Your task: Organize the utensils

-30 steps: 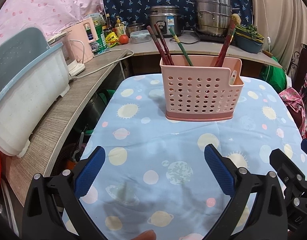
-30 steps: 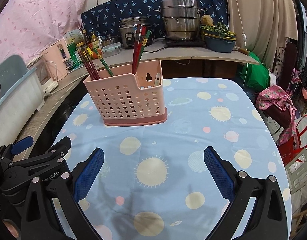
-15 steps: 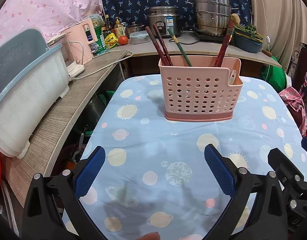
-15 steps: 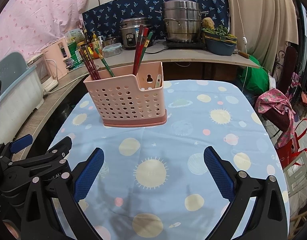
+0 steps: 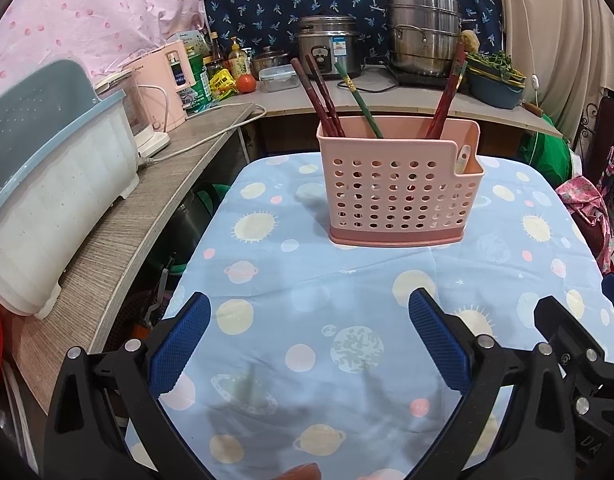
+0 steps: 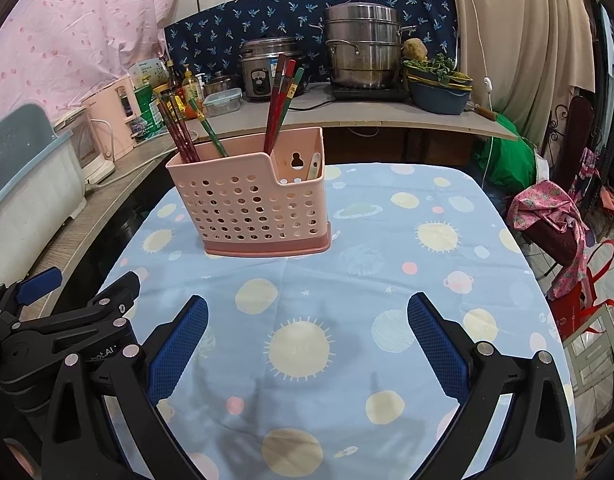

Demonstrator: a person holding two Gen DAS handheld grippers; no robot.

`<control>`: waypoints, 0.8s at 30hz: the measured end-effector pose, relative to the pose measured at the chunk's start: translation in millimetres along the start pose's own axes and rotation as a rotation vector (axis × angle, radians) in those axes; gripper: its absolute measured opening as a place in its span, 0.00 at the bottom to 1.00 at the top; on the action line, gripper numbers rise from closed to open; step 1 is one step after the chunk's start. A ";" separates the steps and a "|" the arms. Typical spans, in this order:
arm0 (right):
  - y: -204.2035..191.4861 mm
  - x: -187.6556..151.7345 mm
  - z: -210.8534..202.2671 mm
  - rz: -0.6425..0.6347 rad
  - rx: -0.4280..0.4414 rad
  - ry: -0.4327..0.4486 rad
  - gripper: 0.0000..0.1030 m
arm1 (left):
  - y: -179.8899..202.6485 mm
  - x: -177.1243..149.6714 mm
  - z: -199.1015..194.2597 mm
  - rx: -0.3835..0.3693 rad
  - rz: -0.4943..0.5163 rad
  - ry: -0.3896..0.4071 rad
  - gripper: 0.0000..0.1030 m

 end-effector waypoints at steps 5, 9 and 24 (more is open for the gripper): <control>1.4 1.1 -0.7 -0.002 -0.002 0.003 0.94 | 0.9 0.6 -1.0 0.000 0.001 0.002 0.92; 1.7 1.2 -1.1 0.000 -0.002 0.004 0.94 | 0.7 0.6 -0.9 -0.001 0.000 0.002 0.92; 3.4 6.1 -5.3 -0.005 -0.009 0.017 0.94 | 0.5 2.2 -2.0 -0.001 0.000 0.006 0.92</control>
Point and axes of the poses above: each gripper's, at about its wrist camera, not at the fingertips, and z roughly the way its jaws point, y to its right, x to its top, the point moved 9 cm from there along z, roughly the way its jaws point, and after that the axes turned 13 degrees about -y, right-handed, at the moved point
